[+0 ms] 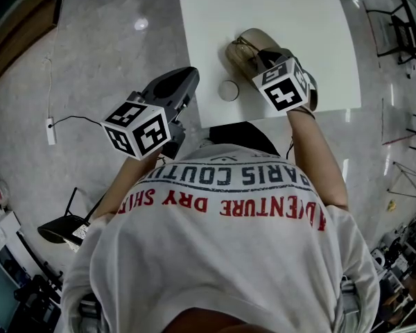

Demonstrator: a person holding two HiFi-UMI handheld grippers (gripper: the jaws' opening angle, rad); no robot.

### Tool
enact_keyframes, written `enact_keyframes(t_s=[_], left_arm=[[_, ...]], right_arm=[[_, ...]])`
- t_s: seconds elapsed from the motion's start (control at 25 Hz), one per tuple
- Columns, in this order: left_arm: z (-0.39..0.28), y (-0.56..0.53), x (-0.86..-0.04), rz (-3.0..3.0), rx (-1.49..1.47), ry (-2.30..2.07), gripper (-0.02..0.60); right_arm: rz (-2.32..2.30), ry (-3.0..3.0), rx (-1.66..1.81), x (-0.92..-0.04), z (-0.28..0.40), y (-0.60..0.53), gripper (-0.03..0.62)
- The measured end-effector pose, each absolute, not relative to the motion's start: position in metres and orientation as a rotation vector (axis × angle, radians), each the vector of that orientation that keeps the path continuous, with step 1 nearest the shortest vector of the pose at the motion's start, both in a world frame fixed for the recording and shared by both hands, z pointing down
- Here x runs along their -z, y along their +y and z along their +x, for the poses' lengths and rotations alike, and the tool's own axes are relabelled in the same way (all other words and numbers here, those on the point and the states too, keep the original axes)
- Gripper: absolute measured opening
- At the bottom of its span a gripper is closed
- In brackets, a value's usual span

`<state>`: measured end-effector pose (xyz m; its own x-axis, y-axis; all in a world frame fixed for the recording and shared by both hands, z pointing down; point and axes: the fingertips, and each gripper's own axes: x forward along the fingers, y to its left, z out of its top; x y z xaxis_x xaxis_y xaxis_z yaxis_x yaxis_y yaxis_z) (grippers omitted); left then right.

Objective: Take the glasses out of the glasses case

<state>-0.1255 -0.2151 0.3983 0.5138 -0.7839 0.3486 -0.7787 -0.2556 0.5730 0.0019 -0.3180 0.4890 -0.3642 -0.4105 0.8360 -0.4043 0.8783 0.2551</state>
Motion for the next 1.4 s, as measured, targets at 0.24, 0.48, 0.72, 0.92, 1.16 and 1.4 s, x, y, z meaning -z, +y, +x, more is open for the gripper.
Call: enact_keyframes(t_s=[0.24, 0.48, 0.72, 0.92, 1.16, 1.4], left_arm=[[-0.121, -0.202, -0.383, 2.087, 0.025, -1.276, 0.035], [-0.113, -0.187, -0.365, 2.144, 0.028, -1.265, 0.035], [-0.101, -0.169, -0.347, 2.209, 0.033, -1.236, 0.035], [-0.092, -0.147, -0.332, 2.270, 0.015, -1.213, 0.035], [-0.080, -0.130, -0.320, 2.330, 0.001, -1.142, 0.035], [-0.065, -0.117, -0.316, 2.371, -0.013, -1.064, 0.035]], right_arm=[[0.657, -2.055, 0.009, -0.460, 0.005, -0.306, 0.034], [0.721, -2.157, -0.014, -0.418, 0.010, -0.281, 0.034], [0.761, -2.282, -0.027, -0.375, 0.014, -0.242, 0.034], [0.810, -2.386, -0.085, -0.348, 0.020, -0.202, 0.034], [0.853, -2.555, -0.258, -0.326, 0.025, -0.166, 0.034], [0.891, -2.650, -0.284, -0.316, 0.036, -0.139, 0.034]])
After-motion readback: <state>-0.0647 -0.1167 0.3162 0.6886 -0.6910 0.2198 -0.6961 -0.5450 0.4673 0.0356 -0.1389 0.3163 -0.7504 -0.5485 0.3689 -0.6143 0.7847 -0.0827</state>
